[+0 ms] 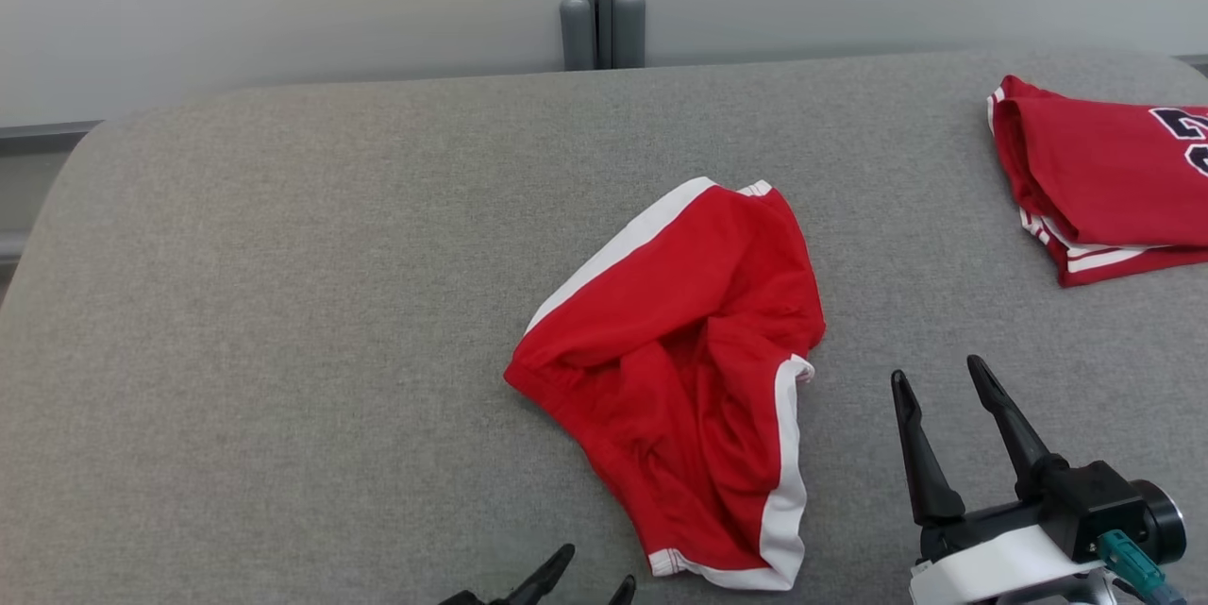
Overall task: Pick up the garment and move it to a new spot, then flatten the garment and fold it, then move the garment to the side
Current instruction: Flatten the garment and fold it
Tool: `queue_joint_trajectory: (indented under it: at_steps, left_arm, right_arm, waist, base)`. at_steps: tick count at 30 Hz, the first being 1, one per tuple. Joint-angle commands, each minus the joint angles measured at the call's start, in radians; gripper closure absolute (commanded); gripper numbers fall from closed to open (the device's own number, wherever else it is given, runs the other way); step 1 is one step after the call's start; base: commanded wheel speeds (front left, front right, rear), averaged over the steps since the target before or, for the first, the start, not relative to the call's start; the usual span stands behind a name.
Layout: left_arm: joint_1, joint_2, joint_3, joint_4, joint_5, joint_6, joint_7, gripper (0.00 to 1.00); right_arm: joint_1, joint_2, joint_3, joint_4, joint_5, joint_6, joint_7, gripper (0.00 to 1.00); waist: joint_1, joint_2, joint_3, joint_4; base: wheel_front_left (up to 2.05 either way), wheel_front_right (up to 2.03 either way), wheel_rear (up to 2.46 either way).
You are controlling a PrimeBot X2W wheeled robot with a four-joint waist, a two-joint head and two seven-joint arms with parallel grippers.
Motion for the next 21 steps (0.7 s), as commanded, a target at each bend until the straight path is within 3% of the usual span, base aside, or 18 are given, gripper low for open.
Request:
queue_joint_trajectory:
  at_steps: [1, 11, 19, 20, 21]
  left_arm:
    - [-0.04, 0.019, -0.039, 0.019, -0.044, -0.004, -0.003, 0.0]
    - [-0.223, 0.061, -0.294, 0.12, -0.281, -0.004, -0.002, 0.0]
    - [-0.296, 0.057, -0.351, 0.152, -0.344, -0.004, -0.003, 0.0]
    - [-0.301, 0.058, -0.357, 0.153, -0.348, -0.004, -0.003, 0.1]
    - [-0.307, 0.06, -0.366, 0.153, -0.354, -0.004, -0.003, 0.3]
  right_arm:
    - [-0.013, -0.007, -0.004, -0.005, -0.008, -0.001, 0.001, 0.0]
    - [-0.043, -0.023, -0.013, -0.017, -0.013, -0.001, 0.001, 0.0]
    - [-0.059, -0.034, -0.016, -0.022, -0.019, -0.001, 0.001, 0.0]
    - [-0.058, -0.035, -0.016, -0.021, -0.019, -0.001, 0.001, 0.0]
    - [-0.059, -0.035, -0.017, -0.022, -0.018, -0.001, 0.001, 0.0]
  waist:
    - [0.0, 0.0, 0.022, -0.009]
    - [0.0, 0.0, 0.088, -0.02]
    - [0.0, 0.0, 0.123, -0.029]
    - [0.0, 0.0, 0.124, -0.03]
    - [0.0, 0.0, 0.126, -0.032]
  base:
    - [0.0, 0.0, 0.0]
    - [0.0, 0.0, 0.0]
    - [0.0, 0.0, 0.0]
    - [0.0, 0.0, 0.0]
    - [0.0, 0.0, 0.0]
